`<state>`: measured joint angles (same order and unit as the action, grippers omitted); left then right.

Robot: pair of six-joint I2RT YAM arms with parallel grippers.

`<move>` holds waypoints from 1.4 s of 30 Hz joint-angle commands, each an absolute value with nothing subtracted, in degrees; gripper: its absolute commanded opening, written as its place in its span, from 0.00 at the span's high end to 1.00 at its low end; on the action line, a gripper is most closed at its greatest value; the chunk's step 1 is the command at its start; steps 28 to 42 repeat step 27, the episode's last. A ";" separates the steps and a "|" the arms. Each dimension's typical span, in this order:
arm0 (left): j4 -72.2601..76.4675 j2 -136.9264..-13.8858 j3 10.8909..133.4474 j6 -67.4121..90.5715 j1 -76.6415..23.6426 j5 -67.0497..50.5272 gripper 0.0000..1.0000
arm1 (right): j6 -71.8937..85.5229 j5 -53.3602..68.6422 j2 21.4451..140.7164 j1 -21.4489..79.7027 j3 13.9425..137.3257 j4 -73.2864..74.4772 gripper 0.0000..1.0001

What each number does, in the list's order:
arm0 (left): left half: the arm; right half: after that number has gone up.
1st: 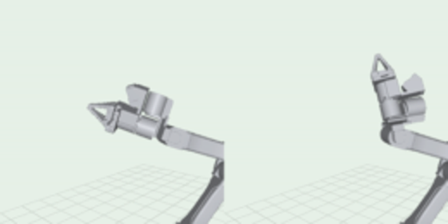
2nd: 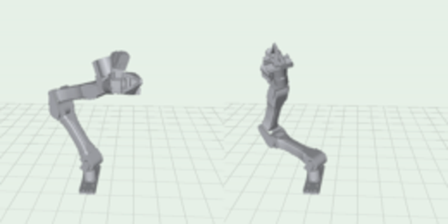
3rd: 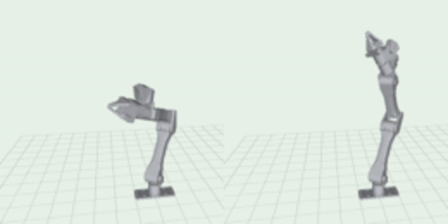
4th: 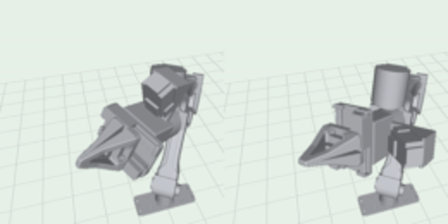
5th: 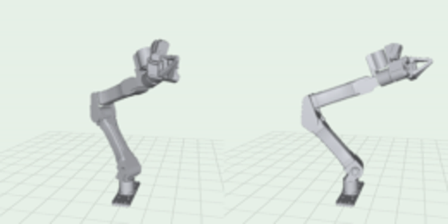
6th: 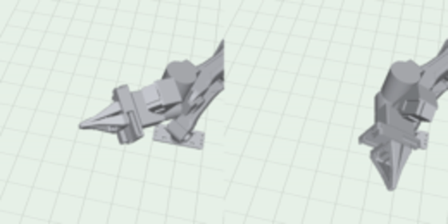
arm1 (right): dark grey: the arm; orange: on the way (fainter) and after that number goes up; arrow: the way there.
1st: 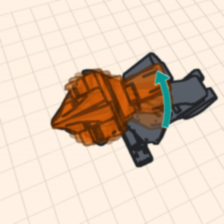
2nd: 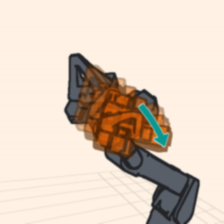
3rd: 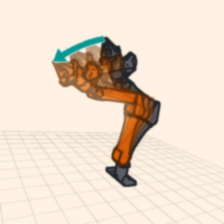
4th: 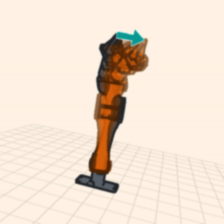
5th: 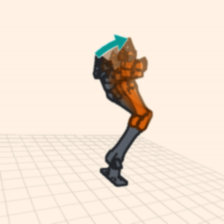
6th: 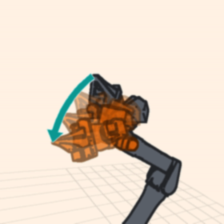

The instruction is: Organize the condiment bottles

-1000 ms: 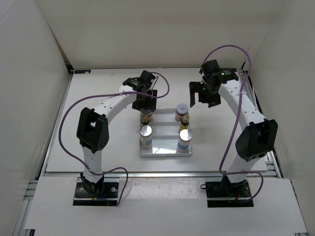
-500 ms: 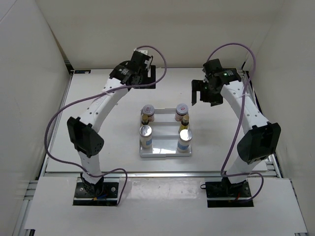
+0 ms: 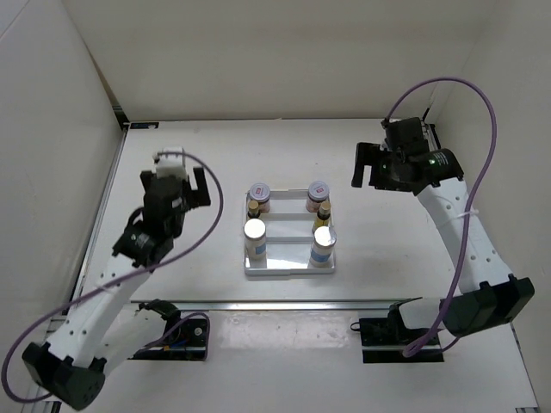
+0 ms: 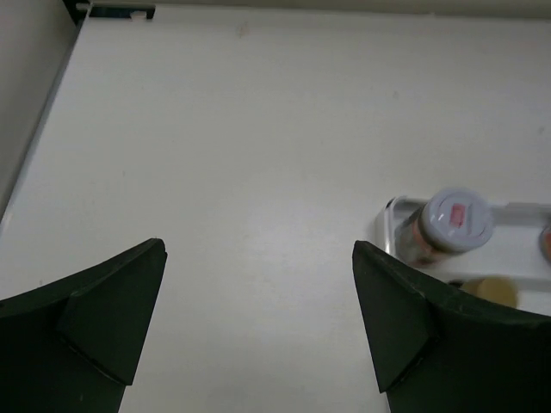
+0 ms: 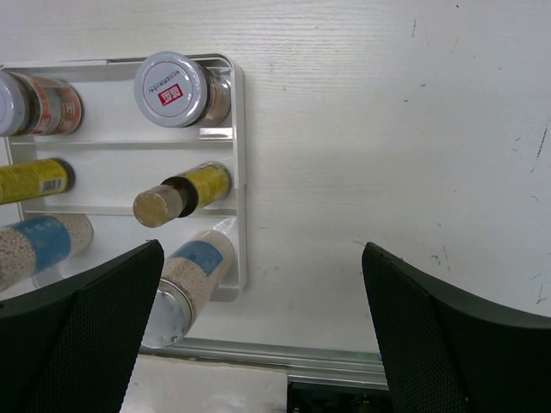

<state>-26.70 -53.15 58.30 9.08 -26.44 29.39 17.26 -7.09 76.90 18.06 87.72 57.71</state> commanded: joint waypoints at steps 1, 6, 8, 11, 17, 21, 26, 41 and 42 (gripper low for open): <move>-10.84 -45.29 42.05 7.73 -26.72 28.74 0.00 | 15.03 -6.86 74.98 17.93 85.35 55.11 0.01; 8.85 -37.35 25.07 0.89 -26.72 27.33 0.00 | 13.45 -6.33 67.53 17.93 77.45 53.44 0.01; 11.59 -38.05 22.76 0.88 -26.72 31.09 0.00 | 13.45 -6.33 63.48 17.93 75.07 52.74 0.01; 11.60 -39.90 22.24 -0.87 -26.19 30.24 0.00 | 13.45 -6.33 59.34 17.93 71.46 52.21 0.01; 18.70 -41.75 18.03 -2.02 -26.19 28.39 0.00 | 16.08 -8.43 55.12 17.93 64.97 52.21 0.01; 25.46 -39.65 13.46 -2.81 -26.19 30.84 0.00 | 17.31 -8.44 52.83 17.93 60.75 51.50 0.01; 26.37 -35.42 10.63 -1.49 -26.19 36.47 0.00 | 17.31 -9.05 48.34 17.93 55.90 47.46 0.01; 26.37 -34.81 10.63 -1.49 -26.71 37.26 0.00 | 17.31 -9.05 47.56 17.93 55.90 47.46 0.01; 26.37 -34.81 10.63 -1.49 -26.71 37.26 0.00 | 17.31 -9.05 47.56 17.93 55.90 47.46 0.01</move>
